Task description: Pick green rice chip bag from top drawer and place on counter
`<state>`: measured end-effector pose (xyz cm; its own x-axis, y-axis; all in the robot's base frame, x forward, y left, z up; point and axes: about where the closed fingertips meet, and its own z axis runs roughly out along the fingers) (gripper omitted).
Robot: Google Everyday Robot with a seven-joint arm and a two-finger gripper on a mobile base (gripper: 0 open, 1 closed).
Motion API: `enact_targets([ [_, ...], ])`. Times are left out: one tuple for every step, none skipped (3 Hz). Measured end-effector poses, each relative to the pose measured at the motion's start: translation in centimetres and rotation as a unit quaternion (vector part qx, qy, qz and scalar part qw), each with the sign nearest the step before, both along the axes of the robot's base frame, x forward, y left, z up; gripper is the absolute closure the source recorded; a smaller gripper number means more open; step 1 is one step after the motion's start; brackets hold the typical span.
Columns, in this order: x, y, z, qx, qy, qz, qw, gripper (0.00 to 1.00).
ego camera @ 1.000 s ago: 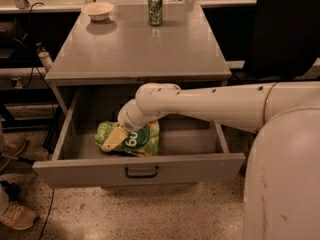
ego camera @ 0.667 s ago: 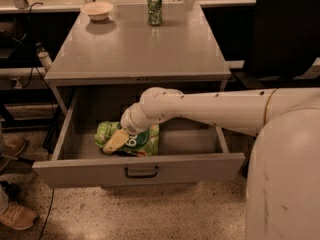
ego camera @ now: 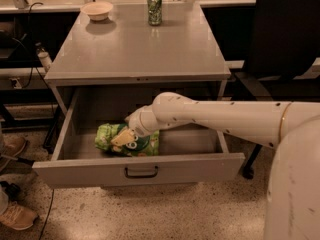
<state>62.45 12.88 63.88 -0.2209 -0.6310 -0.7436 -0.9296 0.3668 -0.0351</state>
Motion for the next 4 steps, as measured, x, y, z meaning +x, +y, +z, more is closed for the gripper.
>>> enact_targets([
  [0.2, -1.5, 1.3, 0.023, -0.016, -0.009, 0.9996, 0.64],
  [0.3, -2.9, 3.6, 0.068, -0.040, -0.018, 0.9967, 0.89],
  [-0.6, -4.6, 7.4, 0.124, -0.084, -0.014, 0.9886, 1.00],
  [-3.0, -8.3, 13.3, 0.164, -0.145, -0.023, 0.9754, 1.00],
])
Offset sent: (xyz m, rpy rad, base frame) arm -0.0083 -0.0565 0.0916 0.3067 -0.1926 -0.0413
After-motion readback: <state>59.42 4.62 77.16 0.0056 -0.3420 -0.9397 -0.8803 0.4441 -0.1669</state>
